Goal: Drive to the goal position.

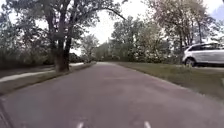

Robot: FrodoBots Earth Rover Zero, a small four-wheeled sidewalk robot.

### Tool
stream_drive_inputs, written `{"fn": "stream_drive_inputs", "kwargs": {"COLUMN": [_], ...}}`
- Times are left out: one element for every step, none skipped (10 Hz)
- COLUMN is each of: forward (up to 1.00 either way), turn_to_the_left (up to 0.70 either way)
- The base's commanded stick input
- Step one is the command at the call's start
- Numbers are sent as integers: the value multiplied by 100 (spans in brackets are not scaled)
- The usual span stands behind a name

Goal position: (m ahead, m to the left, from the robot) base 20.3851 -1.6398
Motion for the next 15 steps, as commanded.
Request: {"fn": "stream_drive_inputs", "kwargs": {"forward": [100, 100, 100, 100, 100, 100, 100, 100, 100, 100, 100, 100, 100, 100, 100], "turn_to_the_left": [0, 0, 0, 0, 0, 0, 0, 0, 0, 0, 0, 0, 0, 0, 0]}}
